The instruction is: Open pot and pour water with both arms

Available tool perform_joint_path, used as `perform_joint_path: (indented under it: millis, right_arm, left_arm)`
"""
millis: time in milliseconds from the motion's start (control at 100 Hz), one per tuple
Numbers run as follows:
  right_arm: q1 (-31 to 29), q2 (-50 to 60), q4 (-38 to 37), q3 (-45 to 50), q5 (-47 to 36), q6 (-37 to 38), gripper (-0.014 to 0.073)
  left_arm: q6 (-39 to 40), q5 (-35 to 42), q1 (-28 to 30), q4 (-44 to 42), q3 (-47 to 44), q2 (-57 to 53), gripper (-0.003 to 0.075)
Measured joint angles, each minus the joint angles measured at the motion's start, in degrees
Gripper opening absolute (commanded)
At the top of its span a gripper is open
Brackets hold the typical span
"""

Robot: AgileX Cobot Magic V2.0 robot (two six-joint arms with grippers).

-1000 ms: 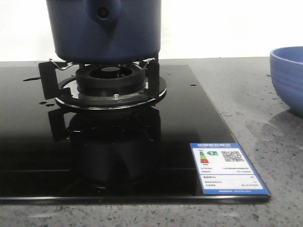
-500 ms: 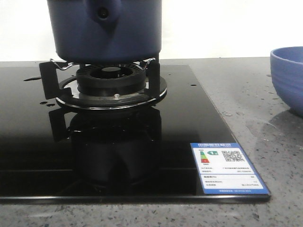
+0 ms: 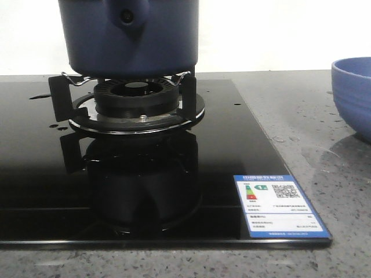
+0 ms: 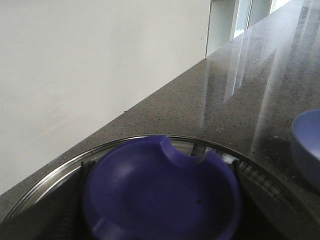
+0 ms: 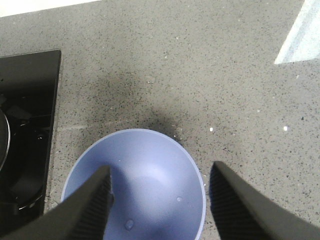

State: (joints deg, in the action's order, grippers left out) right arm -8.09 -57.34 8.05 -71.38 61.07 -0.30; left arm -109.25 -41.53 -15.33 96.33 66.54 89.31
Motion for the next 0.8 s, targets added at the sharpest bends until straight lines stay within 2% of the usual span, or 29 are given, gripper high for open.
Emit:
perform_joint_path:
  millis: [100,300,400,520,590,720,800]
  right_arm:
    - [0.00,0.00,0.03,0.00,0.26,0.00,0.0388]
    - [0.22,0.00,0.13,0.00,0.21,0.00,0.0386]
    - [1.54,1.03,0.13,0.21,-0.94,0.00,0.0363]
    - [3.47,4.14,0.13,2.40,-2.89,0.00,0.0282]
    - [4.84,6.49,0.13,4.71,-4.15,-0.95,0.0188]
    - [8.17,12.34,0.13,10.90,-7.01,-4.05,-0.0064]
    - [10.14,17.03,0.13,16.23,-10.18,-6.32,-0.0063]
  left_arm:
    - [0.00,-0.44,0.00,0.00,0.00,-0.15,0.0549]
    - [2.92,-0.39,1.22,-0.32,-0.09,-4.94,0.0533]
    - [10.23,0.59,3.36,-2.36,-0.45,-10.63,0.0434]
    - [14.44,1.17,6.71,-5.51,-3.33,-18.52,0.0333]
    - [16.77,1.51,8.57,-7.08,-6.47,-23.52,0.0261]
    - [19.57,3.70,10.16,-8.24,-15.58,-33.85,0.0115]
    - [20.10,6.99,10.28,-8.37,-22.00,-41.54,0.0021]
